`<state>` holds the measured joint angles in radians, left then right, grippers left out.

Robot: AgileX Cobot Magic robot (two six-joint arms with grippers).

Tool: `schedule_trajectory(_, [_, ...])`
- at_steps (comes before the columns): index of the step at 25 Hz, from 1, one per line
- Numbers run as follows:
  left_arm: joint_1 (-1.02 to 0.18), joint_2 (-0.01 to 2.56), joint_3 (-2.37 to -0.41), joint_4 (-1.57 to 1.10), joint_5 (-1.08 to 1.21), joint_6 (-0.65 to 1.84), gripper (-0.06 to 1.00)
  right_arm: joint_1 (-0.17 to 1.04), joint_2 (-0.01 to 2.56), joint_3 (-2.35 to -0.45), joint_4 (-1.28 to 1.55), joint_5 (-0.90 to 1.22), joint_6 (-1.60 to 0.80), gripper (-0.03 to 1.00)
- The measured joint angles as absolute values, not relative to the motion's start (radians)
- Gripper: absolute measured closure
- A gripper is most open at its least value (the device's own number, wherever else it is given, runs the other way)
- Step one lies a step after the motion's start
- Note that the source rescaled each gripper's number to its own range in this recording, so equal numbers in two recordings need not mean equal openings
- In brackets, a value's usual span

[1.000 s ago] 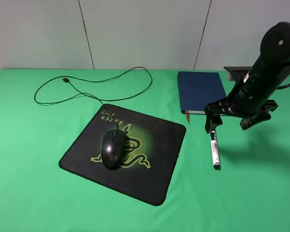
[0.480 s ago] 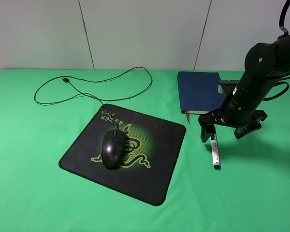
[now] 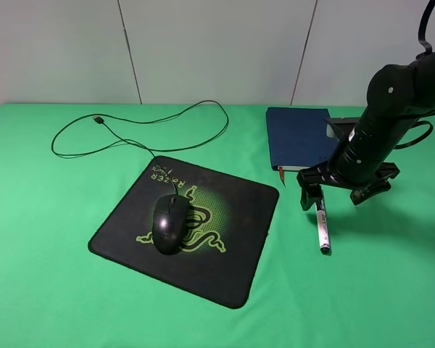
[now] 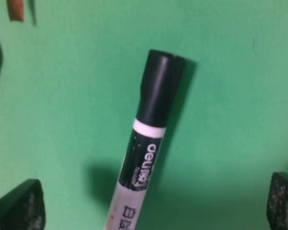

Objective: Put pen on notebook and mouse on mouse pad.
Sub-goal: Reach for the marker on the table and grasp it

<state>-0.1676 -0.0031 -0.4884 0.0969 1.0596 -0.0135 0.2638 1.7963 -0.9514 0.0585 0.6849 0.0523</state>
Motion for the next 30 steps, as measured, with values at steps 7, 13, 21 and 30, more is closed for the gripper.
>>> schedule_trajectory(7, [-0.168, -0.003, -0.488, 0.097, 1.06, -0.013, -0.01, 0.363, 1.796, -0.951, -0.058, 0.672, 0.13, -0.03])
schedule_trajectory(13, [-0.168, -0.003, -0.488, 0.097, 1.06, -0.013, -0.01, 0.363, 1.807, -0.951, -0.107, 0.668, 0.164, -0.03])
schedule_trajectory(21, [-0.168, -0.003, -0.488, 0.097, 1.059, -0.013, -0.01, 0.363, 1.854, -0.951, -0.113, 0.662, 0.165, -0.03])
schedule_trajectory(30, [-0.168, -0.003, -0.488, 0.097, 1.059, -0.013, -0.01, 0.363, 1.855, -0.951, -0.113, 0.644, 0.162, -0.03])
